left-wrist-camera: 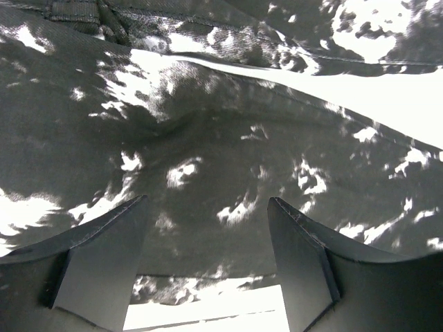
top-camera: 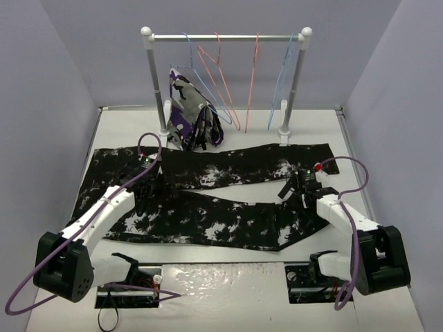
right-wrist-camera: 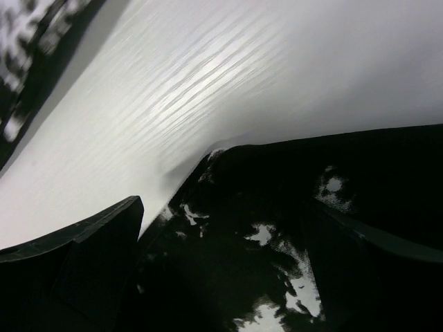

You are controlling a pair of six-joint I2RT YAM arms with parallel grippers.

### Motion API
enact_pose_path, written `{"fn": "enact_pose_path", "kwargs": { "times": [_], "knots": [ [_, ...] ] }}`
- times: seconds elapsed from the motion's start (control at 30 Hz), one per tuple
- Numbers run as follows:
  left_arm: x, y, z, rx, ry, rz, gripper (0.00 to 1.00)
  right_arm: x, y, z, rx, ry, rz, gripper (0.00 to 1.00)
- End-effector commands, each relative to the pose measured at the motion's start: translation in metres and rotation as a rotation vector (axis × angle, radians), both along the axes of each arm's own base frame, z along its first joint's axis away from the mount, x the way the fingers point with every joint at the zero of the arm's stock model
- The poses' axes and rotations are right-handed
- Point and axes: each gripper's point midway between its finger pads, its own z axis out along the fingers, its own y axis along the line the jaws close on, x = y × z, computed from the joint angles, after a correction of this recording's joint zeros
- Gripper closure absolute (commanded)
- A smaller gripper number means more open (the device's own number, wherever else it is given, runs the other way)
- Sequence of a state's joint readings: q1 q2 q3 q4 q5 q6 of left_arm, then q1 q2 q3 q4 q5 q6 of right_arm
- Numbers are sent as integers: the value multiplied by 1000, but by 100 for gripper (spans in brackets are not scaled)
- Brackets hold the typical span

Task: Place the trousers on the hanger
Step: Flatten out the trousers at the center of the board.

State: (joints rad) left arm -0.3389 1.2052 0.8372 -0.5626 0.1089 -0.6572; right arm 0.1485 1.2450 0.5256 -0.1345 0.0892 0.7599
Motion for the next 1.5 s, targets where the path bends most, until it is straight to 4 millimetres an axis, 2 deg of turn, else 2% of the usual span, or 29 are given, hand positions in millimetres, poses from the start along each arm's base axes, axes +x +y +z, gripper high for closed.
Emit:
{"fn": "enact_pose_path", "kwargs": {
  "times": [0.0,0.13,0.2,0.27,0.4,0.47,0.53,0.77,0.97,1.17,1.2,1.23,1.3,1.37,1.4,1.47],
  "knots": [
    [17,-9,20,-27,-60,-25,34,-44,70,-18,222,165,113,8],
    [20,-10,21,-23,-63,-35,34,-37,115,-17,199,208,356,10],
    [20,-9,21,-17,-60,-37,34,-25,141,1,130,181,501,16],
    [21,-10,26,-24,-72,-40,34,-4,122,18,-51,118,458,25],
    [18,-10,27,-32,-81,-39,34,17,70,67,-302,17,318,26],
    [15,-9,25,-32,-78,-42,34,23,54,77,-367,4,281,28],
    [11,-8,22,-29,-71,-43,34,27,48,75,-388,24,280,29],
    [3,-4,21,-22,-72,-44,34,34,61,44,-374,98,265,37],
    [1,-4,20,-20,-66,-50,34,43,64,29,-369,98,214,40],
    [1,-2,22,-13,-73,-51,34,36,56,0,-351,147,164,52],
    [1,-2,22,-11,-74,-51,34,35,53,-3,-337,151,151,55],
    [2,-2,23,-9,-76,-53,34,29,46,-8,-331,169,132,61],
    [1,-1,23,-4,-74,-51,34,30,42,-8,-309,155,112,73],
    [2,-1,23,-5,-77,-52,34,29,30,0,-304,134,78,95],
    [2,-1,23,-6,-77,-53,34,29,23,7,-299,115,57,100],
    [4,-3,23,-9,-79,-55,34,32,13,25,-279,59,20,100]
  ]
}}
